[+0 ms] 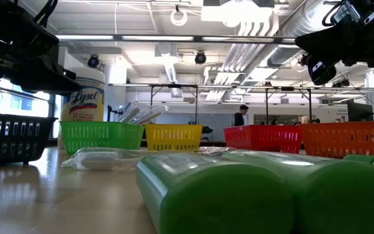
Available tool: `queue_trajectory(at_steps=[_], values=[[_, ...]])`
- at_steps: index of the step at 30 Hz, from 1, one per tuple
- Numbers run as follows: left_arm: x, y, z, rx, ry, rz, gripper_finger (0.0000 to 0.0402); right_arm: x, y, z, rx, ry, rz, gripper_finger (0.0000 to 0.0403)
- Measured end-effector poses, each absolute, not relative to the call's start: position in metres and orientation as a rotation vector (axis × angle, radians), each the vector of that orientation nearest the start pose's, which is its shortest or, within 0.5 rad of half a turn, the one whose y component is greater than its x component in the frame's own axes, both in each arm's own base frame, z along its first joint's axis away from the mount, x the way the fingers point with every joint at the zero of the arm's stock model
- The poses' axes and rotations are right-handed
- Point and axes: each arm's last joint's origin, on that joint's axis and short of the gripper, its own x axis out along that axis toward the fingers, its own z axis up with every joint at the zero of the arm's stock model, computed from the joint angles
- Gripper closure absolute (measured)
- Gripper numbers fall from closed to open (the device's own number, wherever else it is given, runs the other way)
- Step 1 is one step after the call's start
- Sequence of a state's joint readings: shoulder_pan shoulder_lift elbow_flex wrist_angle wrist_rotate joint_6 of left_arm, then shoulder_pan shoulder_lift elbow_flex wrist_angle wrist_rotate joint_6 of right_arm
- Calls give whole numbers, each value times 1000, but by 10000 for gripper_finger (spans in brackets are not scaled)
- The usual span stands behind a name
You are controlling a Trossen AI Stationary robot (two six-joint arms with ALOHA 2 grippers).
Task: Pick & Place Travel size toiletries
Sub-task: Put the left blue razor into the black basket
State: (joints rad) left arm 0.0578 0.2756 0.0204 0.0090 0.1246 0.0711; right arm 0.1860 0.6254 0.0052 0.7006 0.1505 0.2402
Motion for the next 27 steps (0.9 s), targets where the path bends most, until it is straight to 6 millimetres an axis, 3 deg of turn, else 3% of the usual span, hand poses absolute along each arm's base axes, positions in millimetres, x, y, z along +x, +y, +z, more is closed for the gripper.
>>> queue_trajectory(at_steps=[27], values=[[112,3,150,9,226,-73,401,135,21,170,188,-58,39,401]])
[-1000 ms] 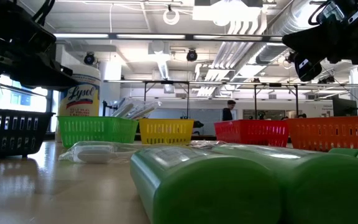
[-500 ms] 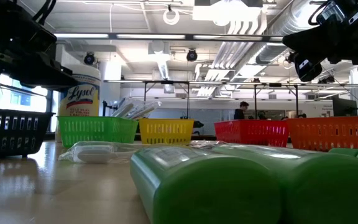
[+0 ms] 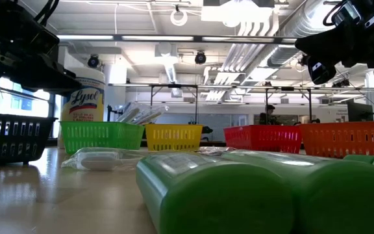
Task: Pick & Place Travel size toiletries
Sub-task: Put the left blue razor into the black basket
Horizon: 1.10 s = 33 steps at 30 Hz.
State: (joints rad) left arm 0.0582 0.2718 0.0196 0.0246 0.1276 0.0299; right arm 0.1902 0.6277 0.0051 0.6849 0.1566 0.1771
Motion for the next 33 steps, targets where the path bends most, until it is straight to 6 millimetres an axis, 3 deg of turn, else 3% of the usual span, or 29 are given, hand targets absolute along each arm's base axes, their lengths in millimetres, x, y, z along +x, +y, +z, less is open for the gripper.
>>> queue_trajectory(at_steps=[33], values=[[112,5,149,-1,229,-11,401,141,20,163,218,-12,-66,401]])
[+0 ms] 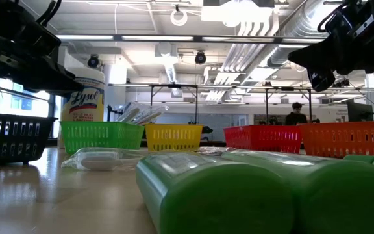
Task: Pick & Place Travel size toiletries
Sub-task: Put the left blue razor into the black basket
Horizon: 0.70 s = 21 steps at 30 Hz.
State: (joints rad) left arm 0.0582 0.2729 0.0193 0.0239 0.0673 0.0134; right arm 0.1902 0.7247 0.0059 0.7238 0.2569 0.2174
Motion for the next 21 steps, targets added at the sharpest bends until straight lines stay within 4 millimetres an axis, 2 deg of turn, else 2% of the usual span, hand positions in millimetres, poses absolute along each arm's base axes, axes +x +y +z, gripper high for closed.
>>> queue_trajectory(at_steps=[10,21], values=[[114,5,159,-41,128,-6,401,146,21,154,228,82,-56,401],[114,5,159,-146,126,2,401,177,43,179,173,178,-82,401]])
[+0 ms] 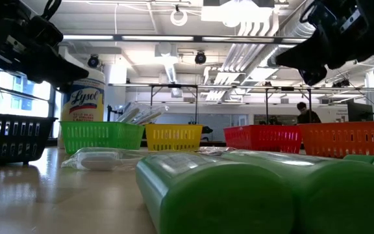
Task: Pick & Place Travel size toiletries
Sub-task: Put the left blue razor into the black basket
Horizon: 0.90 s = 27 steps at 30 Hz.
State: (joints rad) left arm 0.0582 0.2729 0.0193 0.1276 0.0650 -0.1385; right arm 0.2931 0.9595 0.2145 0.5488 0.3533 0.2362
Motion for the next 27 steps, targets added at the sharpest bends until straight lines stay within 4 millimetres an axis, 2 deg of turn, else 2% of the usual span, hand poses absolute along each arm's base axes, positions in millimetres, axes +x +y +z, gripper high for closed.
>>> queue_trajectory(at_steps=[7,13,27], values=[[114,4,159,-148,125,-17,401,204,66,197,115,277,-61,401],[114,4,160,-145,123,-18,401,219,81,197,22,342,-24,401],[114,4,160,-146,122,-20,401,224,82,192,-8,364,-48,401]])
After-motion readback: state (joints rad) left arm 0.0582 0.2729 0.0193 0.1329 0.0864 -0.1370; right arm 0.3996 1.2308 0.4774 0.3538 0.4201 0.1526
